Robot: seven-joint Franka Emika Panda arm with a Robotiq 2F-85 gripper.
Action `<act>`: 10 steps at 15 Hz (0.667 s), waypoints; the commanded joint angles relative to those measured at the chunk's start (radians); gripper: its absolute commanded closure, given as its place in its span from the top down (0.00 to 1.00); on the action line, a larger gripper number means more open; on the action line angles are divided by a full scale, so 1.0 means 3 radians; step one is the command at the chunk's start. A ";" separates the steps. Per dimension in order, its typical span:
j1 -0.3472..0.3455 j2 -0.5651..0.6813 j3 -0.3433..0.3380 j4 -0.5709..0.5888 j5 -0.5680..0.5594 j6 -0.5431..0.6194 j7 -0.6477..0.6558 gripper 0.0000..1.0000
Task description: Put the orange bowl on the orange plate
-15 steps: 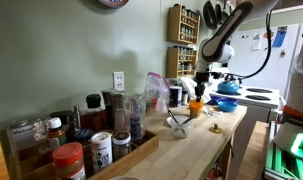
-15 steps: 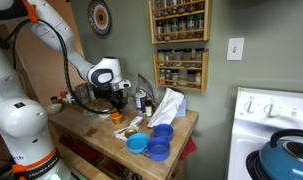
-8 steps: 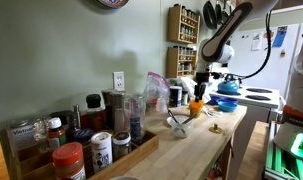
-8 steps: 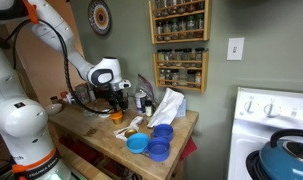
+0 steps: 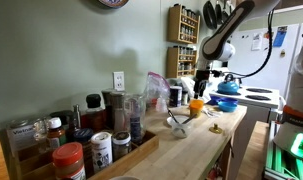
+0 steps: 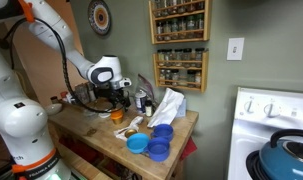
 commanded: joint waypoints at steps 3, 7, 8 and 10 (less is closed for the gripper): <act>0.0029 -0.0134 -0.0164 -0.0026 0.0278 -0.0554 -0.0011 1.00; 0.0069 -0.0169 -0.0154 -0.0034 0.0573 -0.0777 -0.0039 1.00; 0.0093 -0.0176 -0.0145 -0.0041 0.0679 -0.0759 -0.0050 1.00; 0.0112 -0.0152 -0.0126 -0.0033 0.0791 -0.0720 0.0006 1.00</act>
